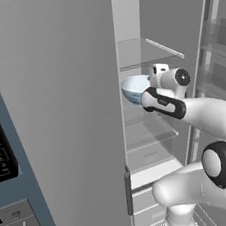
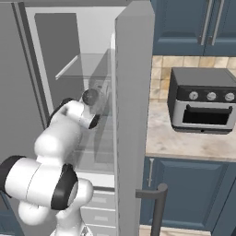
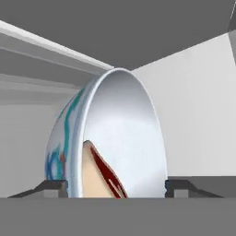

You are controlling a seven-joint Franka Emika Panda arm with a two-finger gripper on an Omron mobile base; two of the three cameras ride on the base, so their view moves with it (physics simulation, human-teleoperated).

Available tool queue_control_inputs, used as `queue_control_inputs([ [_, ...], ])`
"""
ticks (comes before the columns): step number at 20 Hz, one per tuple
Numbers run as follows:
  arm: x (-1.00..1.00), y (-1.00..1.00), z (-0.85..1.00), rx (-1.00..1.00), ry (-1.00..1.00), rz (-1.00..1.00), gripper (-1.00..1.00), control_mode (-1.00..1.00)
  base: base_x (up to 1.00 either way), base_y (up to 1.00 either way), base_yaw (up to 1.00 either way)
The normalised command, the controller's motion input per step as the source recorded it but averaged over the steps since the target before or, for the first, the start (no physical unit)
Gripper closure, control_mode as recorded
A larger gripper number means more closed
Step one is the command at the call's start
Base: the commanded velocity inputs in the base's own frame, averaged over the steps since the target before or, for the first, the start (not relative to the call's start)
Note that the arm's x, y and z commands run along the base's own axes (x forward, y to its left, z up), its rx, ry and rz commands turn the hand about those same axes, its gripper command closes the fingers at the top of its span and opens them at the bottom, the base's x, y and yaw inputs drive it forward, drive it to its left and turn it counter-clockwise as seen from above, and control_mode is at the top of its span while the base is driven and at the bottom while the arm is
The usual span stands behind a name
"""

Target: Place one of the steaks on the plate and the other in the bowl. Then place the bowl in the fridge.

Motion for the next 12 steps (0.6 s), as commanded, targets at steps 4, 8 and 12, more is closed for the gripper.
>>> queue_control_inputs([
  [4,-0.29,0.23,0.19,0.0,-0.64,0.0,-1.0,-1.0,0.0,0.0,0.0],
  [8,-0.88,-0.24,0.88,0.02,-0.09,-0.02,-1.0,-1.0,0.0,0.0,0.0],
  [12,-1.0,-0.27,0.96,0.04,0.02,-0.08,-1.0,-1.0,0.0,0.0,0.0],
])
